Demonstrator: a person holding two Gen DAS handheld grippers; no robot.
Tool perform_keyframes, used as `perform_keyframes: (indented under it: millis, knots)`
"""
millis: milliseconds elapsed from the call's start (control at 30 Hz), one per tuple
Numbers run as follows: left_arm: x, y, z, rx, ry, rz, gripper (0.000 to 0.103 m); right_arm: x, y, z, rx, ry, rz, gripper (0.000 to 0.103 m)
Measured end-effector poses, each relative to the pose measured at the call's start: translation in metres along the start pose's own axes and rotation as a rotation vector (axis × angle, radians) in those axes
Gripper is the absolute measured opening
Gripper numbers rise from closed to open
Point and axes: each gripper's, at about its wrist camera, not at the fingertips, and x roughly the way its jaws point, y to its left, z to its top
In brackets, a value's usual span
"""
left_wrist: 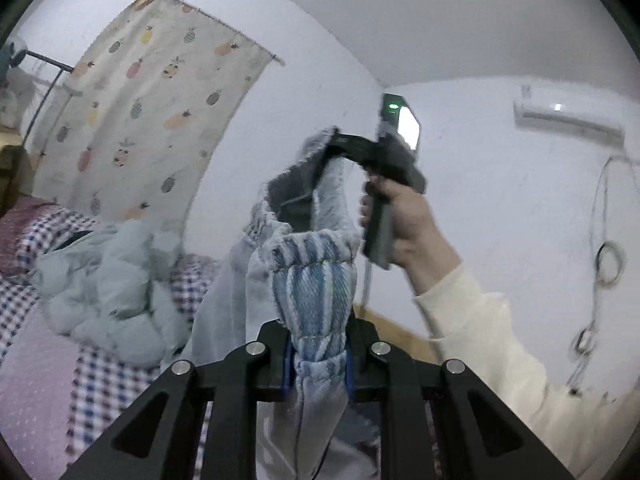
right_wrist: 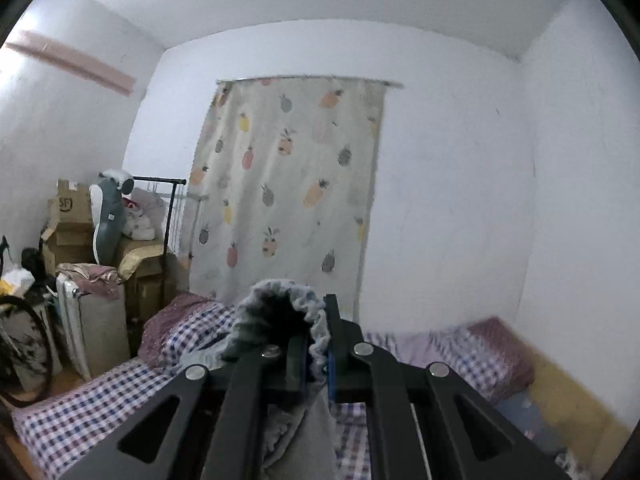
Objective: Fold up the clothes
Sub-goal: 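Lift the grey-green sweatpants high with both tools, letting them hang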
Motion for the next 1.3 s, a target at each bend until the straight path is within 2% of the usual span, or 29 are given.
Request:
perform_keyframes:
  millis: [33, 133, 233, 367, 600, 667, 733, 833, 1000, 1233, 1267, 1300]
  knots:
    - [0.0, 0.002, 0.011, -0.012, -0.008, -0.01, 0.018, 0.006, 0.011, 0.008, -0.024, -0.002, -0.001, 0.005]
    - [-0.013, 0.024, 0.036, -0.052, -0.036, -0.008, 0.018, 0.04, 0.08, 0.023, -0.127, -0.01, 0.008, 0.005]
    - [-0.039, 0.067, 0.041, -0.095, -0.047, 0.062, 0.018, 0.076, 0.151, 0.004, -0.171, 0.002, 0.044, 0.005]
    - [-0.071, 0.152, 0.018, -0.186, -0.025, 0.254, 0.018, 0.145, 0.258, -0.054, -0.165, 0.077, 0.146, 0.005]
    - [-0.138, 0.316, -0.052, -0.415, 0.073, 0.572, 0.018, 0.244, 0.467, -0.173, -0.256, 0.256, 0.323, 0.005]
    - [-0.165, 0.36, -0.068, -0.484, 0.068, 0.639, 0.018, 0.26, 0.518, -0.201, -0.311, 0.287, 0.355, 0.005]
    - [-0.188, 0.388, -0.085, -0.536, 0.063, 0.68, 0.018, 0.274, 0.564, -0.226, -0.362, 0.311, 0.386, 0.005]
    - [-0.217, 0.433, -0.105, -0.604, 0.063, 0.727, 0.018, 0.293, 0.624, -0.255, -0.388, 0.339, 0.436, 0.005]
    - [-0.251, 0.484, -0.128, -0.644, 0.044, 0.782, 0.018, 0.323, 0.702, -0.3, -0.424, 0.379, 0.473, 0.005]
    - [-0.276, 0.557, -0.186, -0.789, 0.084, 0.844, 0.018, 0.355, 0.782, -0.386, -0.446, 0.526, 0.523, 0.007]
    - [-0.277, 0.561, -0.193, -0.801, 0.09, 0.848, 0.018, 0.355, 0.786, -0.395, -0.458, 0.542, 0.534, 0.009]
    - [-0.279, 0.565, -0.2, -0.813, 0.095, 0.852, 0.018, 0.354, 0.79, -0.403, -0.472, 0.556, 0.544, 0.019]
